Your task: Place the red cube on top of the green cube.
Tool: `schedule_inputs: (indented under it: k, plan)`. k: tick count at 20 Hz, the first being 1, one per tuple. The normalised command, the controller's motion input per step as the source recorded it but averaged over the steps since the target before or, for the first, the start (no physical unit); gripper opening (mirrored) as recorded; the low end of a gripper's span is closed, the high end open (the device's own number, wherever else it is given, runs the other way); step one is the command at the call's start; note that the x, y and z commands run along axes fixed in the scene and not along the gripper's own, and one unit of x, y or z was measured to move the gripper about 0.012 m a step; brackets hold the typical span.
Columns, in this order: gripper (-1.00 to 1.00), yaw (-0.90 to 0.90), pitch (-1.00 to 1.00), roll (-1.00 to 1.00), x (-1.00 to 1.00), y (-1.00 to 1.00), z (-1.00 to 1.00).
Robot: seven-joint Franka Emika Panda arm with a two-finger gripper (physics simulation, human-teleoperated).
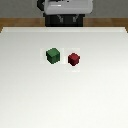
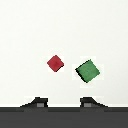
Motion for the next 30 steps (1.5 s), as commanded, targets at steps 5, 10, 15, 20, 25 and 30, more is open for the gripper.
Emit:
schedule_inputs:
  k: [5,10,15,20,25,30]
  plan:
    - [1.0,0.0,0.0,0.0,0.0,0.0,0.0]
    - [1.0,0.0,0.0,0.0,0.0,0.4,0.0]
    - [1.0,0.0,0.0,0.0,0.0,0.4,0.0]
    - [1.0,-0.24,0.0,0.0,0.0,0.2,0.0]
    - [1.0,-0.75,0.0,0.0,0.0,0.0,0.0]
    - [1.0,-0.72,0.0,0.0,0.0,0.0,0.0]
